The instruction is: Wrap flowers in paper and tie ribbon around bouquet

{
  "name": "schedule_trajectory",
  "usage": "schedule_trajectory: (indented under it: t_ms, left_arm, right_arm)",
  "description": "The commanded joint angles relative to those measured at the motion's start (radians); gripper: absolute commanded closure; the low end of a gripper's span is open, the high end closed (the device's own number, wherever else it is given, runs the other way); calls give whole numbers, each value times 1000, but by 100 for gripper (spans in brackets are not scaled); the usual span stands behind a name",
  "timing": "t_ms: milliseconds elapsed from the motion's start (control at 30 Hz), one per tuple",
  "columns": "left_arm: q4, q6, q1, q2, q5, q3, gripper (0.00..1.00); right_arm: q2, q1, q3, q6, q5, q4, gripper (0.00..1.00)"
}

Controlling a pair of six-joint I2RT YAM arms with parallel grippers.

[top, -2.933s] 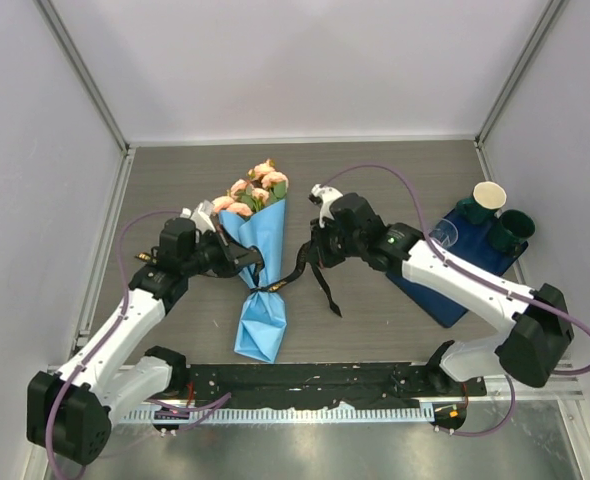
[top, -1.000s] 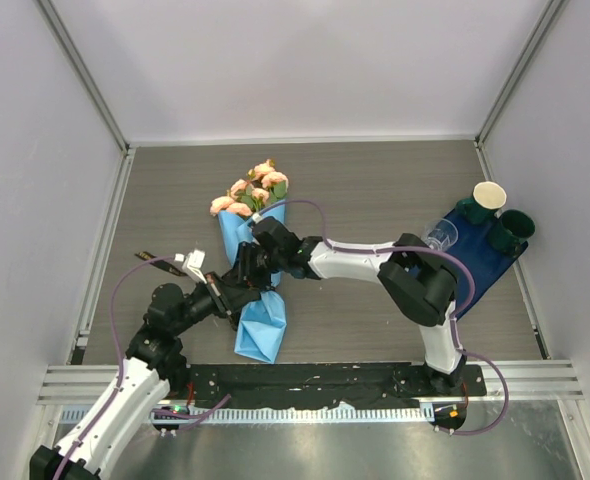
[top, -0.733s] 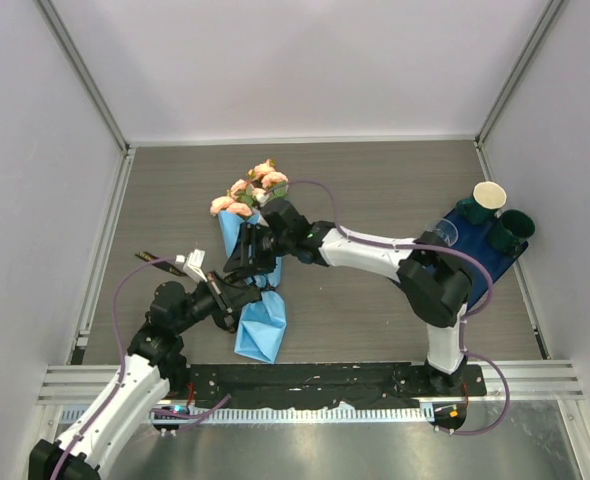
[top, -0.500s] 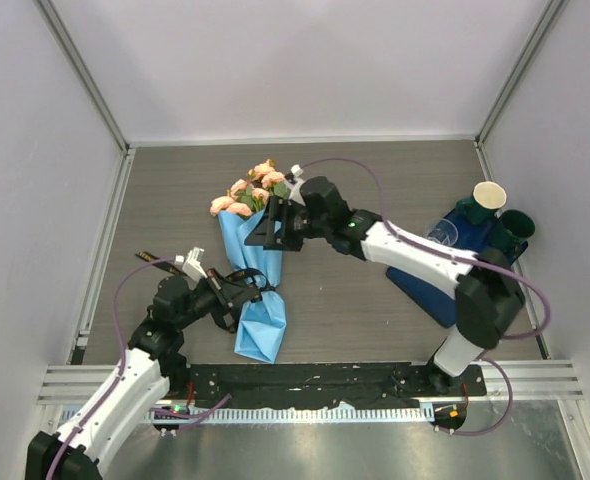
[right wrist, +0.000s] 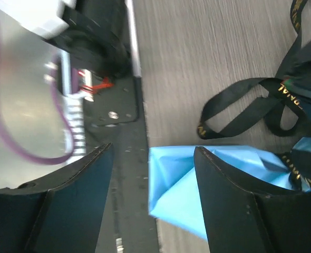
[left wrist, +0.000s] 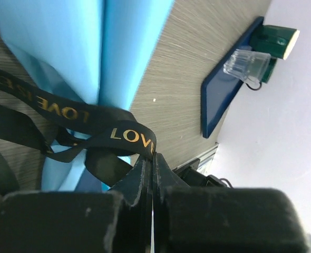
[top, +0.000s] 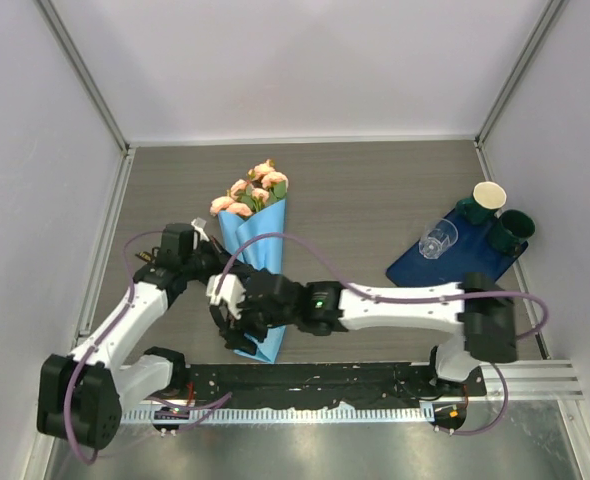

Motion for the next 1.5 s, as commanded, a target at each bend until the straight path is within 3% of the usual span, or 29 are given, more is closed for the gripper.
schedule_trajectory:
  t_ms: [0,233,533,800,900,933,1167,1400,1467]
  left_arm:
    - [-194,197,79,123,160,112,100]
    - [-225,318,169,241,266,152,100]
    - [-197,350,225,303,269,137,100]
    - [-177,360,240,318,286,134,100]
    - [-173,356,243,323,287,137,100]
    - [-168,352,243,324,289,135,100]
    - [-142,361,248,324,290,122,100]
    - [-88,341,248,303,304,86,100]
    - [-59,315,248,283,310,76,100]
  right_arm:
    - [159,19,109,-312,87,4,31]
    - [426,30,228,-458,158,23,33]
    - [560,29,329,-496,229,-15,35]
    - [615,29,350,-461,215,-45,48]
    - [629,29,353,-455,229,-43,62]
    - [629,30,353,-453,236,-31,71]
    - [504,29,319,-358,210,81,100]
    - [283,9,163,-74,42,262,100]
    - [240,-38,149,103,-23,267,100]
